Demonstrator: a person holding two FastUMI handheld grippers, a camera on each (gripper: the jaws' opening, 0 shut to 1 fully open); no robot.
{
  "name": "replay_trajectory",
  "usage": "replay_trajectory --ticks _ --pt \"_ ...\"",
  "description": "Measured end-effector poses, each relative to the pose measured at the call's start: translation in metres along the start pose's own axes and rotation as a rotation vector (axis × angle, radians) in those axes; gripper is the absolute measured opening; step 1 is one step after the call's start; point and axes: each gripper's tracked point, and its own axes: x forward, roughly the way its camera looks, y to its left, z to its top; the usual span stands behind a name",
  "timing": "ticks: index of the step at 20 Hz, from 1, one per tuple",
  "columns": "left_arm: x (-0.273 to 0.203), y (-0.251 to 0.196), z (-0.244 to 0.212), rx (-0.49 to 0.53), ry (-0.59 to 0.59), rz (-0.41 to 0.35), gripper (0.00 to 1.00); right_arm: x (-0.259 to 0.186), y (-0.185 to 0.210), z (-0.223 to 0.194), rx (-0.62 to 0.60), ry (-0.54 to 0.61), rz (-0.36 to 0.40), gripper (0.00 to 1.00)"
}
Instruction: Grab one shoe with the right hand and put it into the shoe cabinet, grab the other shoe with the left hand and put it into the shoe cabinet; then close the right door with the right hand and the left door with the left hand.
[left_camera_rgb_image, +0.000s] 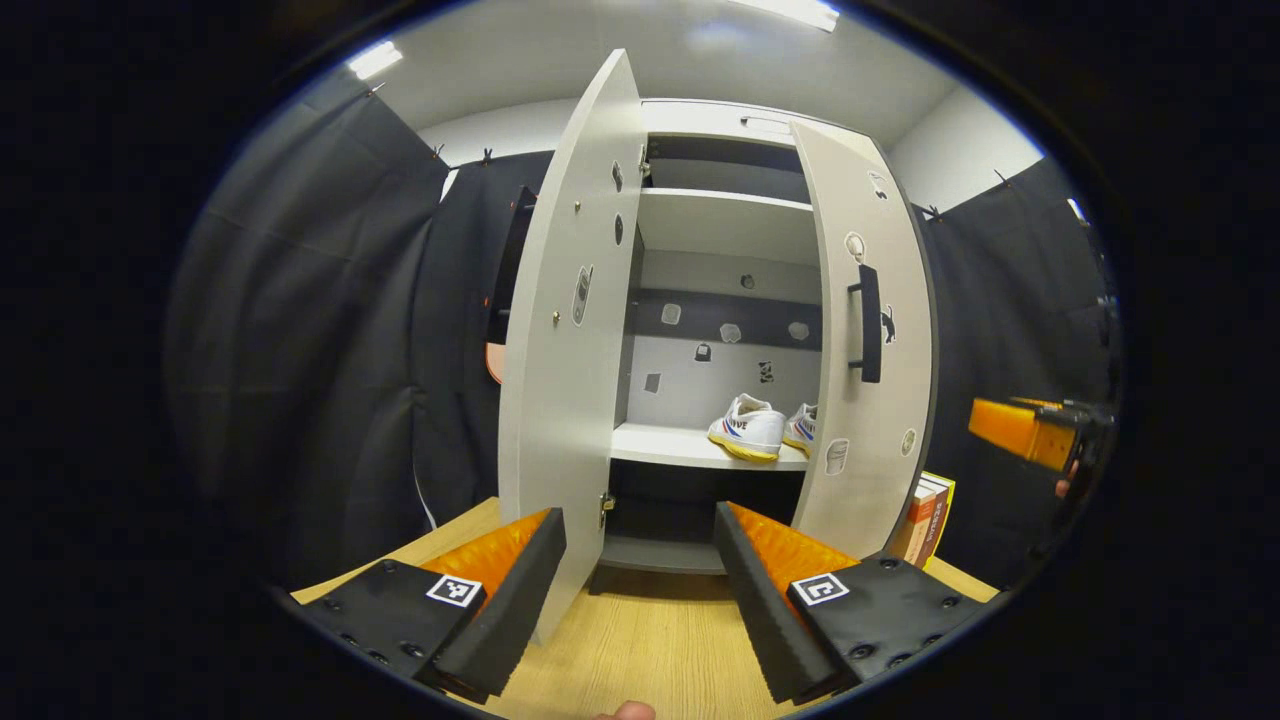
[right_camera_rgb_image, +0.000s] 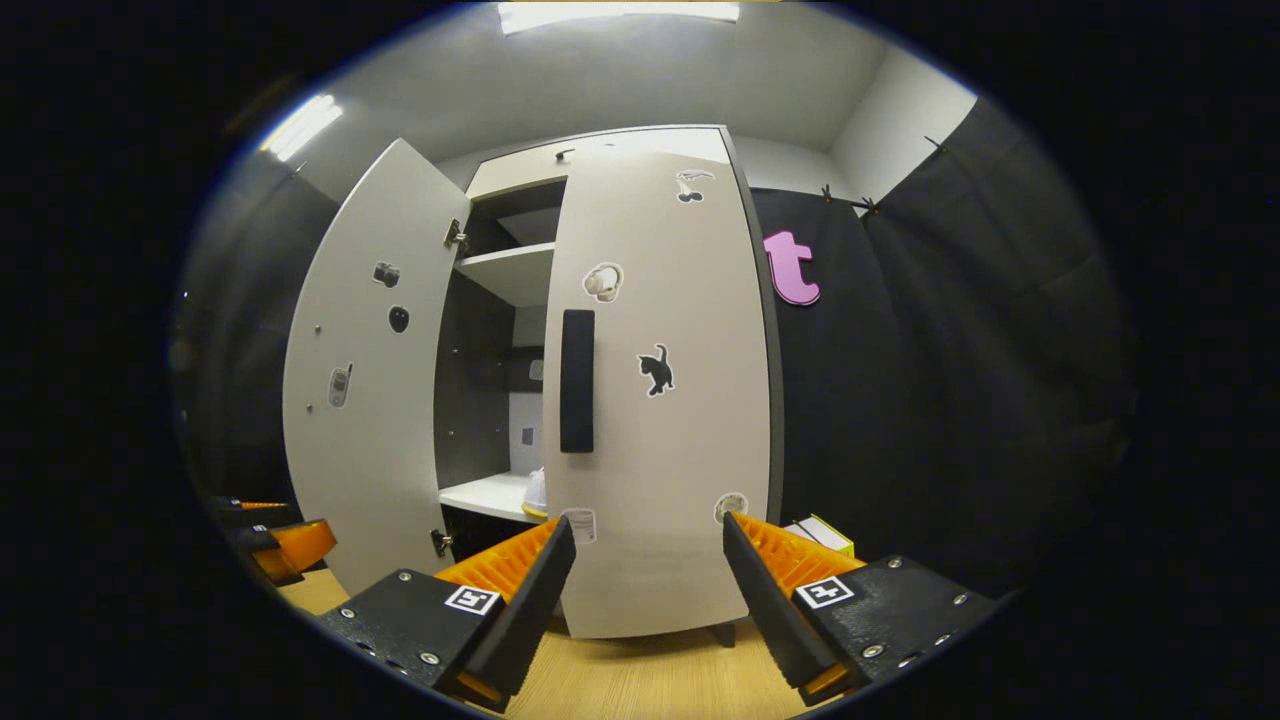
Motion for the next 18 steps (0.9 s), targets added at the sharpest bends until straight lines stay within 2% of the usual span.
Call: replay_trajectory --ticks 1,2,3,6,7,8,9,13,14,15,16,17,18 --pt "-0.001 -0.003 0.002 -0.002 0.0 -0.002 0.99 -0.008 0.001 -0.009 0.006 0.01 -0.001 0.92" --pt "-0.002 -0.004 0.003 -0.001 -0.002 -0.003 0.94 -0.015 0.002 -0.018 0.013 0.024 -0.006 0.92" --pt "-0.003 -0.007 0.005 -0.001 -0.007 -0.007 0.99 -0.023 0.004 -0.027 0.025 0.039 -0.001 0.92" --pt "-0.008 -0.013 0.015 -0.019 -0.022 -0.019 0.99 -0.04 0.011 -0.045 0.047 0.054 0.028 0.92" --pt "-0.009 -0.011 0.026 -0.041 -0.036 -0.022 0.94 -0.044 0.011 -0.048 0.049 0.051 0.029 0.92" --pt "-0.01 -0.007 0.042 -0.069 -0.058 -0.023 0.96 -0.047 0.011 -0.049 0.049 0.048 0.03 0.92" --pt "-0.01 0.002 0.059 -0.096 -0.077 -0.014 0.94 -0.048 0.011 -0.052 0.044 0.053 0.032 0.92" --pt "-0.011 0.077 0.135 -0.155 -0.2 0.063 0.96 -0.048 0.008 -0.06 0.044 0.078 0.029 0.92" --pt "-0.007 0.103 0.148 -0.163 -0.227 0.096 0.94 -0.047 0.008 -0.061 0.049 0.081 0.03 0.92" --pt "-0.001 0.128 0.159 -0.164 -0.231 0.121 0.99 -0.048 0.007 -0.061 0.052 0.083 0.03 0.92" --pt "0.007 0.153 0.163 -0.163 -0.226 0.16 0.93 -0.048 0.005 -0.06 0.05 0.083 0.026 0.92" --pt "0.017 0.176 0.167 -0.157 -0.219 0.189 0.96 -0.048 0.004 -0.058 0.045 0.079 0.025 0.92" --pt "0.029 0.189 0.171 -0.144 -0.213 0.209 0.95 -0.047 0.001 -0.056 0.041 0.074 0.02 0.92"
